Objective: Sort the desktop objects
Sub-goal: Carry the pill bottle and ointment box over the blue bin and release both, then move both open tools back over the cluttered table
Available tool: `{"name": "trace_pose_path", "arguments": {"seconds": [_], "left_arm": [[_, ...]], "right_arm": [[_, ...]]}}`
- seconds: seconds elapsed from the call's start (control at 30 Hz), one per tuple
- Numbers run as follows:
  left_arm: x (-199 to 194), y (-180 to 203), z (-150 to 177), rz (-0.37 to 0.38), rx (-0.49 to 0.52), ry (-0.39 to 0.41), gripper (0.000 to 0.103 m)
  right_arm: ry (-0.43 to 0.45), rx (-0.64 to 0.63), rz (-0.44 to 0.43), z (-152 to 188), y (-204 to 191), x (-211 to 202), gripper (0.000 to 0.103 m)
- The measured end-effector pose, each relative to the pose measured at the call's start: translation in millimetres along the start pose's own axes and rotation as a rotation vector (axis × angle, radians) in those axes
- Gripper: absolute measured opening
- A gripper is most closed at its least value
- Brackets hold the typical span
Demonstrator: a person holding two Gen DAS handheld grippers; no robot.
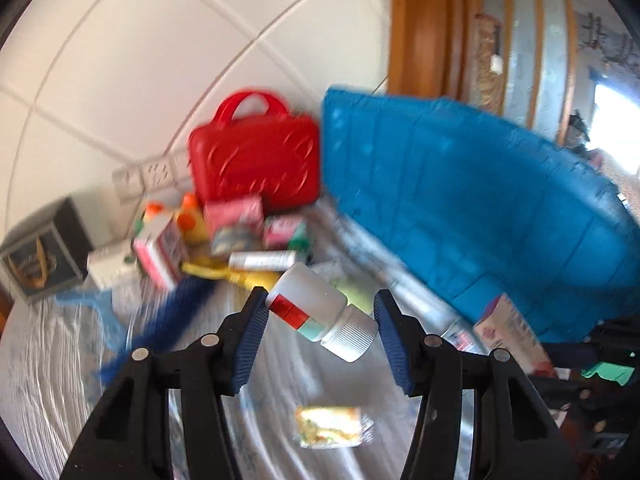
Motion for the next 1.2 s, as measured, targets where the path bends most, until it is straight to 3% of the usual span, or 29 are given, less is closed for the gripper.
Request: {"name": "trace_pose_path", "arguments": {"seconds": [0.2,0.3,0.53,0.63,0.67,0.7,0.77,1.0,1.2], "left_arm": [[-21,94,-81,0.107,0.165,0.115,0.054],[-16,145,-113,0.161,0.226,0.146,0.054],[20,251,-172,0.24,0.293,0.17,0.054],[34,281,-190,0.196,0.314,0.182,0.056],[42,289,-196,0.162,0.318,0.17,0.059],[45,293,-199,0.136,0.319,0.166,0.069],[45,301,-206,0.064,0.328,0.184,0.076],[27,294,-201,0.027,0.235,0.245,0.08],[3,284,-172,-0.014,0.214,0.256,0.08]], "right_arm": [[0.228,0.08,0.137,-51,70,-107,0.028],[0.279,0.123,0.205,-66,116,-134,0.028],[0.278,0.166,0.355,-90,233,-148,0.028],[0.283,0.165,0.397,-97,265,-147,0.029],[0.273,0.165,0.409,-100,276,-144,0.039],[0.272,0.176,0.409,-104,284,-144,0.063],[0.299,0.197,0.397,-108,296,-148,0.087],[0.355,0.203,0.381,-104,303,-168,0.094],[0.352,0.199,0.403,-89,284,-180,0.099]]}}
Point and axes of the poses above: each gripper's, at about its wrist camera, not at the fingertips, and x roughly the way its jaws point, y to its right, z to its underside, the point moved 8 cm from there along x, roughly the way its jaws point, and after that the axes turned 14 degrees about z, right-handed, at the moved point
